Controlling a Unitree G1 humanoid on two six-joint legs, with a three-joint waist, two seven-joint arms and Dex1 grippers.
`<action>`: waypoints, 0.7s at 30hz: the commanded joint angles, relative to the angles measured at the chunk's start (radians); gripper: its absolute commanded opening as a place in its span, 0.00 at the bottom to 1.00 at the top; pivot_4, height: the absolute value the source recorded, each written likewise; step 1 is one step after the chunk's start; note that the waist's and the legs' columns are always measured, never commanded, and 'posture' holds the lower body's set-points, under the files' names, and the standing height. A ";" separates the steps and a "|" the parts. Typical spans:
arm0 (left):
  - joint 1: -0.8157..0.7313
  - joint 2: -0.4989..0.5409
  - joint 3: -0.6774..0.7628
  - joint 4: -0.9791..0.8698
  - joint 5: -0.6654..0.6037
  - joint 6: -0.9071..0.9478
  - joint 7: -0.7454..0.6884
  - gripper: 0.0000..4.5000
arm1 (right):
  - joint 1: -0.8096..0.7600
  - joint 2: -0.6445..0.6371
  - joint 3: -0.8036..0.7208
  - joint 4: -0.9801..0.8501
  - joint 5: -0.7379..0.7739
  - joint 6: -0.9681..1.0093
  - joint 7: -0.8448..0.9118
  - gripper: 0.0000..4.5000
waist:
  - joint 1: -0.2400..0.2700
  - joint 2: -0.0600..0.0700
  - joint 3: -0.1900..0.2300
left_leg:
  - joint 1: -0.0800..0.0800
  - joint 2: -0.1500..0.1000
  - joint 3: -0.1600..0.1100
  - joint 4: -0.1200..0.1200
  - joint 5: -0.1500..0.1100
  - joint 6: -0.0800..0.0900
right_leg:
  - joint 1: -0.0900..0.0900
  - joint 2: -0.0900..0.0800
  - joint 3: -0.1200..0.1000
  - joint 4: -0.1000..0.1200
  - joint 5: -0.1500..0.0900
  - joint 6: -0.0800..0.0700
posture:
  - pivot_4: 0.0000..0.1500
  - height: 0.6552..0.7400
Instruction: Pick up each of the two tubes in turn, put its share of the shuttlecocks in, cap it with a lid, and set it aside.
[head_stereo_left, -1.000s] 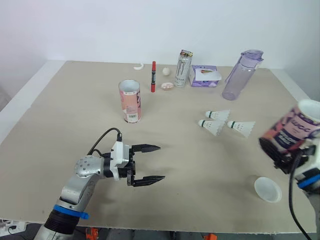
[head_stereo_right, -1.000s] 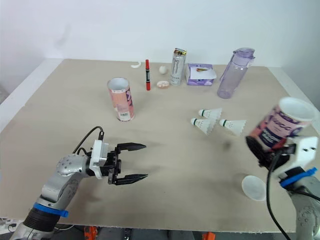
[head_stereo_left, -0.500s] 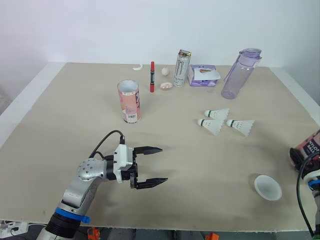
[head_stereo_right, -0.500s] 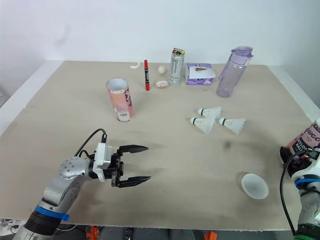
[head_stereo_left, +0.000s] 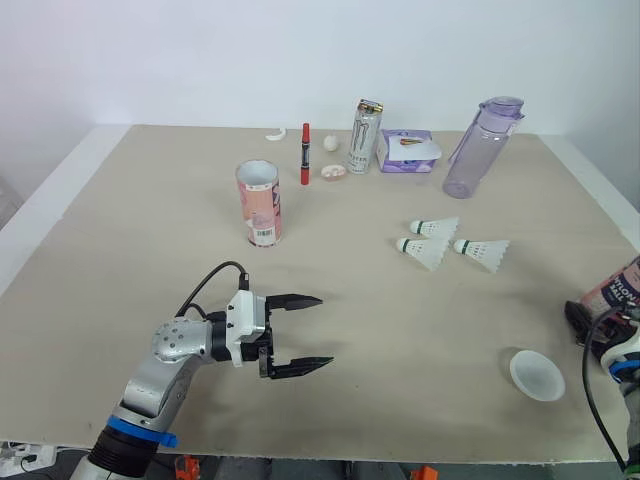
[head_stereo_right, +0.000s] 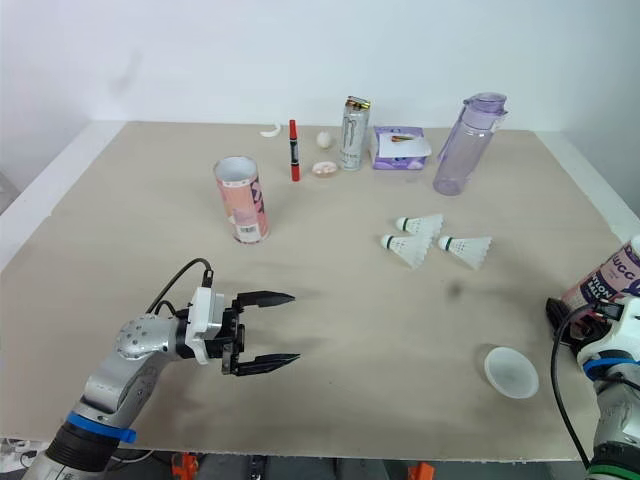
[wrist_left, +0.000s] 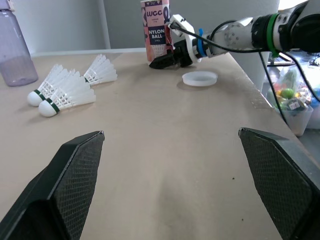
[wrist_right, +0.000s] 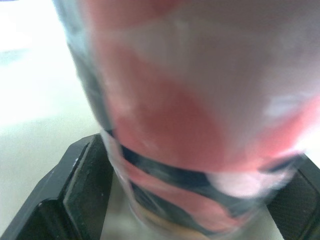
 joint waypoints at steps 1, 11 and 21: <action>-0.007 0.006 0.005 -0.027 -0.002 -0.021 -0.005 1.00 | 0.070 0.021 -0.032 -0.118 0.026 0.040 -0.032 0.99 | -0.004 0.000 0.000 | 0.000 0.000 0.000 0.000 0.000 0.000 | 0.000 0.001 0.002 0.000 0.000 0.000 | 1.00 1.00; -0.043 -0.007 -0.008 0.017 0.004 -0.030 -0.034 1.00 | 0.271 0.076 -0.116 -0.388 0.093 0.130 -0.076 0.99 | -0.013 0.000 0.000 | 0.000 -0.001 0.000 0.000 0.000 0.000 | 0.000 0.004 0.007 0.000 -0.001 0.000 | 1.00 1.00; -0.062 -0.013 0.073 0.067 0.019 0.010 0.085 1.00 | 0.445 -0.031 -0.037 -0.753 0.166 0.078 0.286 0.99 | -0.016 0.003 -0.001 | 0.000 -0.001 0.001 0.000 0.000 0.000 | -0.001 0.004 0.010 0.000 -0.001 0.000 | 1.00 1.00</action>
